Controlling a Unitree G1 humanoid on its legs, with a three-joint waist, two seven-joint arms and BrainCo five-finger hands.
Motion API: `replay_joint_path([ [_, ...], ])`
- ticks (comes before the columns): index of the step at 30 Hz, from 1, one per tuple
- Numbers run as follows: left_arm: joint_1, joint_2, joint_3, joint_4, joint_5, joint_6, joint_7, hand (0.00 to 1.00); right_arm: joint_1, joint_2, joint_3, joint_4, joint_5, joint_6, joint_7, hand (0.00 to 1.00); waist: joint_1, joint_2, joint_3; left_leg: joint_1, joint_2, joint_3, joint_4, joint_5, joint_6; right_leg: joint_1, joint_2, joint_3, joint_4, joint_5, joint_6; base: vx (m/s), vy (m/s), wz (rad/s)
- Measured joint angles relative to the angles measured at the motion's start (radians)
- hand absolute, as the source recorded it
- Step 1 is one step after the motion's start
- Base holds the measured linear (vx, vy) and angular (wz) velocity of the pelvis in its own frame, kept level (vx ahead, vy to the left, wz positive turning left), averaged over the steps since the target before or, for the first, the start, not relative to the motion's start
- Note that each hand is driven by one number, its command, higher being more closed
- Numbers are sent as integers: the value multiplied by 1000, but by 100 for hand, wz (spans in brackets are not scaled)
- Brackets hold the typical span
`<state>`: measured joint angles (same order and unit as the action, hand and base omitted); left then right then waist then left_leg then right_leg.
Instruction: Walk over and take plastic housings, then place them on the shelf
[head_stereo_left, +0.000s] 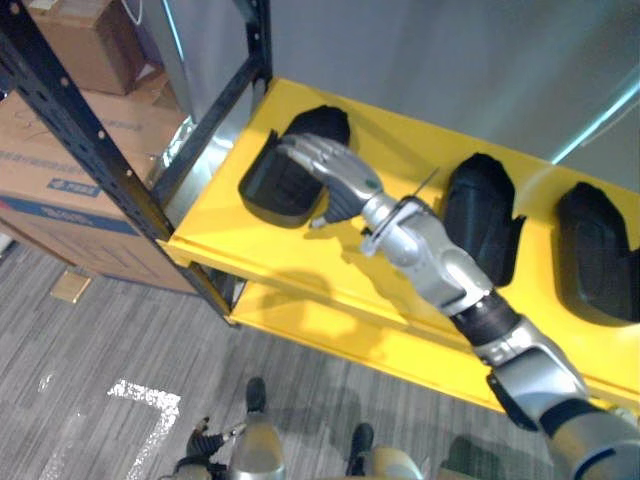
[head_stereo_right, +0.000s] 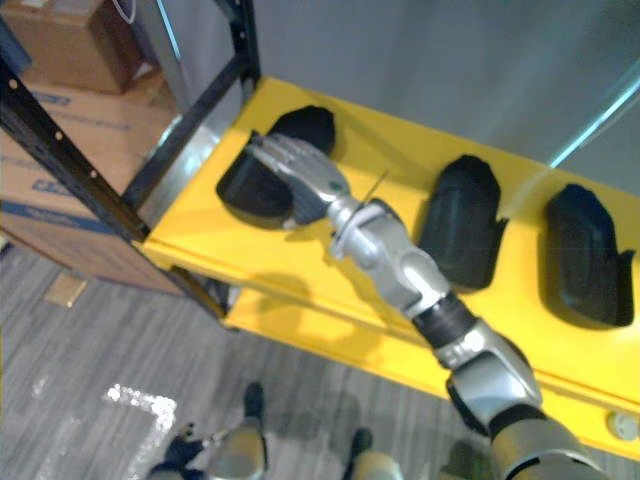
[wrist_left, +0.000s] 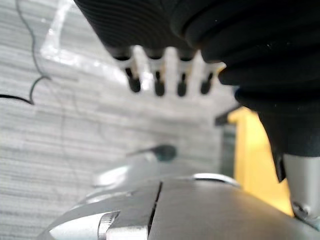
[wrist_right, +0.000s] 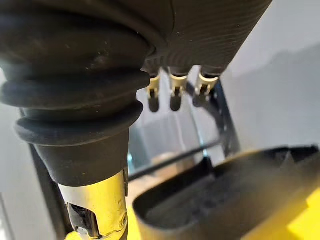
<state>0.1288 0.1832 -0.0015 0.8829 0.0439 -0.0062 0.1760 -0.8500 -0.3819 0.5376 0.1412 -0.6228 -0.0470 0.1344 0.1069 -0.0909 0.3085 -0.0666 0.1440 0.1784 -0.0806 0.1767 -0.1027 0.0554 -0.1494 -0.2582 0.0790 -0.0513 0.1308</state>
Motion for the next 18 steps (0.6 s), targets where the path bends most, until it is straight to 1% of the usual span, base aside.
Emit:
replay_joint_path([
  [2, 0, 0, 0, -1, 0, 0, -2, 0, -2, -11, 28, 0, 11, 1, 38, 0, 2, 0, 0, 0, 0, -1, 0, 0, 0, 0, 0, -1, 0, 0, 0, 0, 0, 0],
  [4, 0, 1, 0, -4, 4, 0, -4, 0, -2, -18, 68, 0, 16, 5, 102, 0, 5, 0, 0, -1, 0, -1, 0, 0, 0, 0, 0, -2, 0, 0, 0, 0, 0, 0],
  [5, 0, 1, 0, -6, 4, 1, -4, 0, -3, -18, 76, 0, 17, 8, 118, 0, 6, 0, 0, -1, 0, -1, 0, 0, 0, 0, 0, -2, -1, 0, 0, 0, 0, 0],
  [7, 0, 1, 0, -13, 5, 2, -7, 0, -3, -19, 90, 0, 18, 27, 180, 0, 16, 0, 0, -2, 0, -2, 0, 0, 0, 0, 1, -3, -3, 0, 0, 0, 0, 0],
  [9, 0, 2, 0, -18, 5, 7, -10, 0, -11, -22, 111, 0, 17, 49, 213, 0, 19, 0, 0, -3, 0, -3, 0, 0, 0, 0, 1, -5, -3, 0, 0, 0, 0, 0],
  [12, 0, 3, 0, -20, 5, 9, -11, 0, -27, -22, 145, 0, 16, 76, 239, 0, 20, 0, 0, -4, 0, -3, 0, 0, 0, 0, 1, -5, -4, 0, 0, 0, 0, 0],
  [14, 0, 4, 0, -21, 5, 10, -11, 0, -30, -21, 151, -1, 15, 98, 242, 0, 21, 0, 0, -4, 0, -3, 0, 0, 0, 0, 1, -6, -4, 0, 0, 0, 0, 0],
  [18, 0, 4, -1, -21, 4, 12, -11, 0, -33, -21, 151, -1, 7, 129, 244, 0, 22, 0, 0, -5, 0, -4, 0, 0, 0, 0, 1, -7, -3, 0, 0, 0, 0, 0],
])
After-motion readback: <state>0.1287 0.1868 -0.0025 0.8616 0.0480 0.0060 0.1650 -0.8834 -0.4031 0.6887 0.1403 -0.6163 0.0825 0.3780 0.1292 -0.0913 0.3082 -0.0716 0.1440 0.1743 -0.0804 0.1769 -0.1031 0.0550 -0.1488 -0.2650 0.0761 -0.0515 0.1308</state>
